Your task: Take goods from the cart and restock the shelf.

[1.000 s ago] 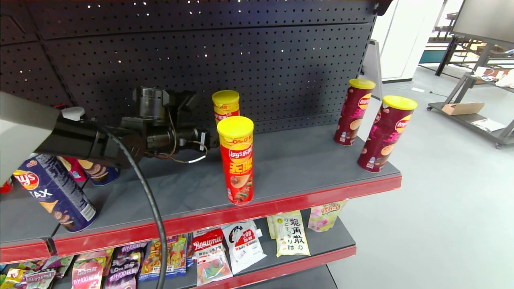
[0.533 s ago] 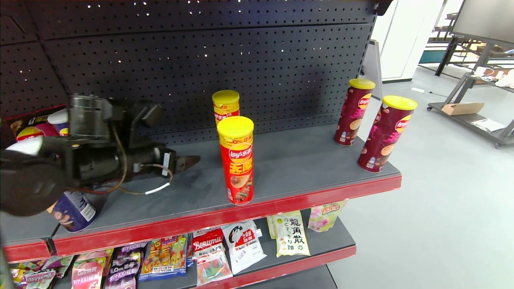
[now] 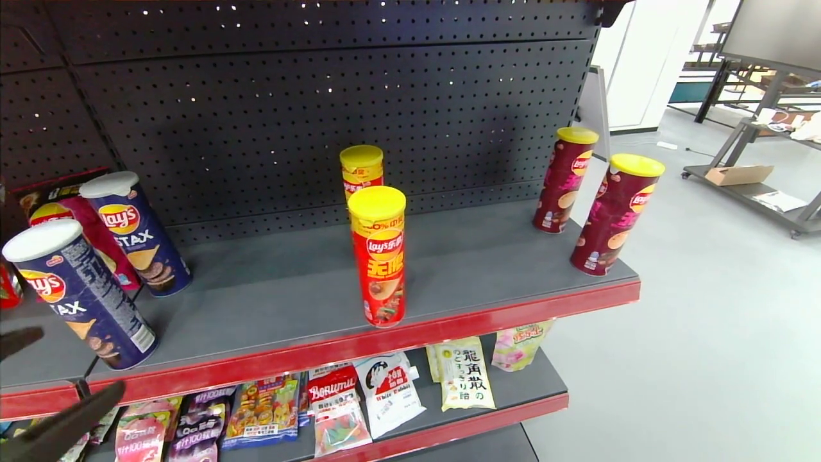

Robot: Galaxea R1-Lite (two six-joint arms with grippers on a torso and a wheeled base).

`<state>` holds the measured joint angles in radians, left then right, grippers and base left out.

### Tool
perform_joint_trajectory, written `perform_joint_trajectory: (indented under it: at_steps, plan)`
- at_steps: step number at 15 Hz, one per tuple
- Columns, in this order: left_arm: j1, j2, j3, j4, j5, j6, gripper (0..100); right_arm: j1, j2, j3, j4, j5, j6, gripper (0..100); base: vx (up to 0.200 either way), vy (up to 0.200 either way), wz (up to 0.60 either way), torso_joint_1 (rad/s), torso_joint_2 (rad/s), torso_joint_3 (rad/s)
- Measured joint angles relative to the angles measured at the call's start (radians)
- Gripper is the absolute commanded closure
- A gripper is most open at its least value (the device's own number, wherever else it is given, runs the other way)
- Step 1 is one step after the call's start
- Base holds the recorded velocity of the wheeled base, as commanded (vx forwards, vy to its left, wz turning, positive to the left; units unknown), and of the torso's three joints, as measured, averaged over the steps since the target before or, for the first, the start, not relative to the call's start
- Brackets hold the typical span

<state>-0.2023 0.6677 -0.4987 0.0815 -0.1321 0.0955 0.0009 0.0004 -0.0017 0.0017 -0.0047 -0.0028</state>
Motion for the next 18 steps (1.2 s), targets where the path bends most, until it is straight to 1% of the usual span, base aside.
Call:
perform_joint_trajectory:
  at_steps: [1, 2, 3, 4, 6, 7, 8, 9, 10, 11, 12, 13, 16, 17, 18]
  plan:
    - [0.008, -0.099, 0.057, 0.025, 0.038, -0.003, 0, 0.0, 0.0, 0.0, 0.0, 0.0, 0.0, 0, 0.0, 0.0, 0.0, 0.0, 0.0, 0.0]
    - [0.019, -0.188, 0.122, 0.057, 0.119, -0.007, 0, 0.0, 0.0, 0.0, 0.0, 0.0, 0.0, 0, 0.0, 0.0, 0.0, 0.0, 0.0, 0.0]
    - [0.027, -0.257, 0.169, 0.082, 0.187, -0.014, 0, 0.0, 0.0, 0.0, 0.0, 0.0, 0.0, 0, 0.0, 0.0, 0.0, 0.0, 0.0, 0.0]
    - [0.033, -0.319, 0.205, 0.097, 0.21, -0.025, 0, 0.0, 0.0, 0.0, 0.0, 0.0, 0.0, 0, 0.0, 0.0, 0.0, 0.0, 0.0, 0.0]
    - [0.039, -0.439, 0.25, 0.163, 0.216, -0.051, 0, 0.0, 0.0, 0.0, 0.0, 0.0, 0.0, 0, 0.0, 0.0, 0.0, 0.0, 0.0, 0.0]
    - [0.04, -0.478, 0.264, 0.197, 0.214, -0.086, 0, 0.0, 0.0, 0.0, 0.0, 0.0, -0.001, 0, 0.0, 0.0, 0.0, 0.0, 0.0, 0.0]
    - [0.04, -0.509, 0.276, 0.202, 0.217, -0.099, 0, 0.0, 0.0, 0.0, 0.0, 0.001, -0.005, 0, 0.0, 0.0, 0.0, 0.0, 0.0, 0.0]
    - [0.04, -0.531, 0.29, 0.202, 0.219, -0.101, 0, 0.0, 0.0, 0.0, 0.0, 0.0, -0.005, 0, 0.0, 0.0, 0.0, 0.0, 0.0, 0.0]
    - [0.041, -0.544, 0.307, 0.197, 0.221, -0.103, 0, 0.001, 0.0, 0.0, 0.0, 0.001, -0.003, 0, 0.0, 0.0, 0.6, 0.007, 0.01, 0.007]
    - [0.04, -0.554, 0.333, 0.164, 0.221, -0.104, 0, 0.001, 0.0, 0.0, 0.0, 0.001, -0.005, 0, 0.0, 0.0, 0.6, 0.007, 0.01, 0.002]
    - [0.04, -0.56, 0.362, 0.095, 0.217, -0.105, 0, 0.001, 0.0, 0.0, 0.0, 0.001, -0.005, 0, 0.0, 0.0, 0.6, -0.002, -0.01, 0.002]
    - [0.04, -0.564, 0.386, 0.049, 0.208, -0.105, 0, 0.001, 0.0, 0.0, 0.0, 0.001, -0.005, 0, 0.0, 0.0, 0.6, 0.002, 0.0, 0.002]
    - [0.04, -0.57, 0.417, 0.035, 0.204, -0.111, 0, 0.0, 0.0, 0.0, 0.0, 0.001, -0.005, 0, 0.0, 0.0, 0.6, -0.001, 0.01, 0.005]
    - [0.04, -0.571, 0.419, 0.034, 0.197, -0.111, 0, 0.001, 0.0, 0.0, 0.0, 0.001, -0.002, 0, 0.0, 0.0, 0.0, 0.0, 0.0, 0.0]
    - [0.04, -0.572, 0.421, 0.032, 0.176, -0.111, 0, 0.0, 0.0, 0.0, 0.0, 0.001, 0.0, 0, 0.0, 0.0, 0.0, 0.0, 0.0, 0.0]
